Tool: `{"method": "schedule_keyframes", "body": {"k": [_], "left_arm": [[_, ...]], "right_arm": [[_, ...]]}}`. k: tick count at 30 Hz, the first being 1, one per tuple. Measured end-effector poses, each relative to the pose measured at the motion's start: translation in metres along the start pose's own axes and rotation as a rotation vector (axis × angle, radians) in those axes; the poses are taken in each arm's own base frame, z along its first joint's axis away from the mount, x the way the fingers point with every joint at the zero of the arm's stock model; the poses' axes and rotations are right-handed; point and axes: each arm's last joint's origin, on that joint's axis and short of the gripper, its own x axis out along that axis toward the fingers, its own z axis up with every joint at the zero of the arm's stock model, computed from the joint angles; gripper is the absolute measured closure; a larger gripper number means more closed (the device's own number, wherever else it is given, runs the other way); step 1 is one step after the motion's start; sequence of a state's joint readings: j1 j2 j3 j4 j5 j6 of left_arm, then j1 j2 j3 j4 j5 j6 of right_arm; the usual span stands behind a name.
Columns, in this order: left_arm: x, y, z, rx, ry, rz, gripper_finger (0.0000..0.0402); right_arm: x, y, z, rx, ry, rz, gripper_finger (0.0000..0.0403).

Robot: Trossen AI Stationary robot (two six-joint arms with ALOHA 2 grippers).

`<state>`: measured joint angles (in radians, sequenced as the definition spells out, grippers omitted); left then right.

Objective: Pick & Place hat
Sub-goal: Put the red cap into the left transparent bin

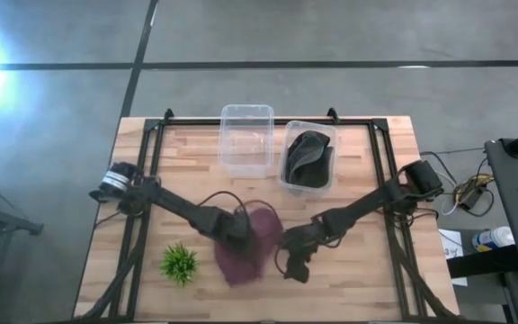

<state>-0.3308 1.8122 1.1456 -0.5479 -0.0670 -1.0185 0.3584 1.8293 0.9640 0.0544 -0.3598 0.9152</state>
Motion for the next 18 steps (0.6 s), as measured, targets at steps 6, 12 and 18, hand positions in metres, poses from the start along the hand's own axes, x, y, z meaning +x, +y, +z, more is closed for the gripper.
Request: {"method": "schedule_keyframes", "body": {"k": [6, 12, 18], "left_arm": [[-0.028, 0.017, 0.014, 0.009, -0.261, 0.347, 0.0321], [-0.065, 0.003, 0.027, -0.017, -0.443, 0.359, 0.0321], [-0.041, 0.003, 0.027, -0.03, -0.451, 0.341, 0.0321]], "right_arm": [[-0.028, -0.002, -0.006, 0.027, -0.067, -0.242, 0.0165], [-0.063, -0.019, -0.02, 0.354, -0.382, -0.41, 0.0165], [-0.079, -0.024, -0.028, 0.453, -0.536, -0.378, 0.0165]]}}
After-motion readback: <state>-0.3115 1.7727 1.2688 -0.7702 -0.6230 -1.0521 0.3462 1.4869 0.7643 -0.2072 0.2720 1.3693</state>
